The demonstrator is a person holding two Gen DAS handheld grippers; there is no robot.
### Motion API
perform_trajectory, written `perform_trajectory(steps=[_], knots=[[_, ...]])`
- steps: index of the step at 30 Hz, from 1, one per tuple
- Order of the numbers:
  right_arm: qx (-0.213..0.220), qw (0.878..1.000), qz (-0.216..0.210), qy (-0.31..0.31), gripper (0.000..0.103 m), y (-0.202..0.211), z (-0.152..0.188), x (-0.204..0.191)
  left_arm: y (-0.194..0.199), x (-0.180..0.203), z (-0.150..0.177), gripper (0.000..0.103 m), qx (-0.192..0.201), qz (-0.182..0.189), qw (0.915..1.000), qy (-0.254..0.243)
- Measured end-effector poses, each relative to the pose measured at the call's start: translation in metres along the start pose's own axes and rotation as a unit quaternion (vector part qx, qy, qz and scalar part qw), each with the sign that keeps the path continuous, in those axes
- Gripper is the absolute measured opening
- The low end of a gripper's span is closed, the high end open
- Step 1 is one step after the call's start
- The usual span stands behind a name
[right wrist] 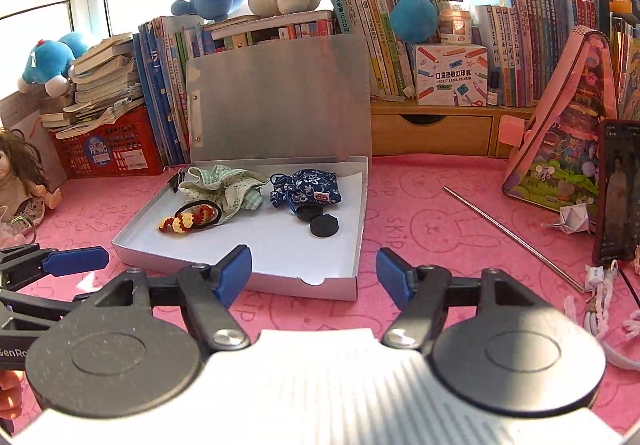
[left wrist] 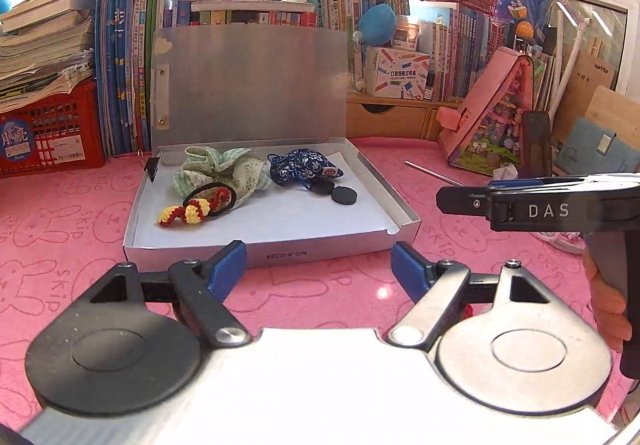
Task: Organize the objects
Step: 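Move the left gripper to the purple plush while the right gripper approaches the white fluffy plush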
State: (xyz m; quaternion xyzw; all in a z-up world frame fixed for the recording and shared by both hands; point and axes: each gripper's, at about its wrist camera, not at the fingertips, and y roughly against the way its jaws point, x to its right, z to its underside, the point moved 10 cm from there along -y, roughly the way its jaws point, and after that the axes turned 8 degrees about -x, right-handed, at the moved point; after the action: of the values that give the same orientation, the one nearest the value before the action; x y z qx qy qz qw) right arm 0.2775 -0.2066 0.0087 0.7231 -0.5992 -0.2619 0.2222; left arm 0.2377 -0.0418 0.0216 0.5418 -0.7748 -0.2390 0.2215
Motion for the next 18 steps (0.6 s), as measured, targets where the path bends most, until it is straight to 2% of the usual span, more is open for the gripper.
perform_trajectory(steps=[14,18], knots=[[0.021,0.999,0.026,0.017,0.092,0.029,0.051,0.010,0.025,0.030,0.054,0.083,0.004,0.006,0.9997,-0.023],[0.028,0.999,0.037,0.013,0.093,0.035,0.065,0.013,0.027,0.036,0.073,0.083,-0.008,0.015,0.9996,-0.022]])
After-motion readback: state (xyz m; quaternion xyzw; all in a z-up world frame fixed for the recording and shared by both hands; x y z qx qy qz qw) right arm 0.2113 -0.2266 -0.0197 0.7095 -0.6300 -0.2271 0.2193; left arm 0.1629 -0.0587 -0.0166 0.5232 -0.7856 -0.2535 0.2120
